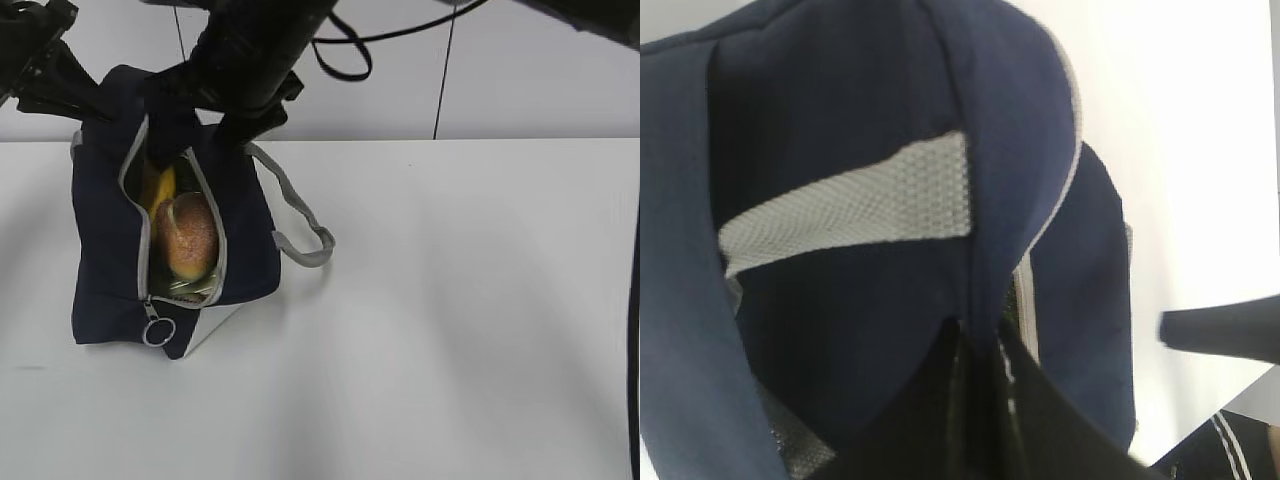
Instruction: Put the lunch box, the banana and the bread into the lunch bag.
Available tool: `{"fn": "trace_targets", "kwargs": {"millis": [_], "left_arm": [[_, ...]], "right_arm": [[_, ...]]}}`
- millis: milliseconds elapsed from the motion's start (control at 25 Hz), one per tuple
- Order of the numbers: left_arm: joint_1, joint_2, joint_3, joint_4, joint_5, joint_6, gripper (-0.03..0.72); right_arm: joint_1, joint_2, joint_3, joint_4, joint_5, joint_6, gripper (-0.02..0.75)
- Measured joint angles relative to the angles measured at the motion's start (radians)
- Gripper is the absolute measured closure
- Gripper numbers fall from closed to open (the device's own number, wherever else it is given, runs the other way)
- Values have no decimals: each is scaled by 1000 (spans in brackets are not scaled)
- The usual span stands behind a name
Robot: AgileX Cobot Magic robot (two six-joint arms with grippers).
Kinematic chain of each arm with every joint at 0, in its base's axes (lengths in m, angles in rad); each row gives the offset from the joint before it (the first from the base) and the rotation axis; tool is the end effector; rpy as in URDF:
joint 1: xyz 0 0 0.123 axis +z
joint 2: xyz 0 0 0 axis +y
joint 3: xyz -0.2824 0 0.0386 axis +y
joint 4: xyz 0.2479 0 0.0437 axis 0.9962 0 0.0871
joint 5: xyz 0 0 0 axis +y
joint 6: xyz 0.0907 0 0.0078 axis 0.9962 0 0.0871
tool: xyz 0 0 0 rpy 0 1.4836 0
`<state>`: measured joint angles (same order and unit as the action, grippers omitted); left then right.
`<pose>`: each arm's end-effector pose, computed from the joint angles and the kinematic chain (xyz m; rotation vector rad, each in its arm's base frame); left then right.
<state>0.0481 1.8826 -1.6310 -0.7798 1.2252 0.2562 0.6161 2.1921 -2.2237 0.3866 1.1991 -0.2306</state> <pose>0.3971 -0.0412 0.2954 0.0009 2.6780 -1.0146 0.3767 0.3059 0.3075 -1.0330 2.4576 0.6513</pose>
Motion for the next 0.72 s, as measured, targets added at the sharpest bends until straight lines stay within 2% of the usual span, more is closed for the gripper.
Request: {"fn": "trace_targets", "kwargs": {"millis": [160,280,440,560,720], "left_arm": [[0,0,0,0,0,0,703],[0,0,0,0,0,0,703],[0,0,0,0,0,0,703],[0,0,0,0,0,0,703],[0,0,0,0,0,0,703]], "right_arm": [[-44,-55,-21,-23,38,6,176],[-102,-96,14,6,40,14,183],[-154,-191,166,15,40,-16,186],[-155,-296,321,14,40,-76,186],[-155,-380,513,83,-66,-151,186]]}}
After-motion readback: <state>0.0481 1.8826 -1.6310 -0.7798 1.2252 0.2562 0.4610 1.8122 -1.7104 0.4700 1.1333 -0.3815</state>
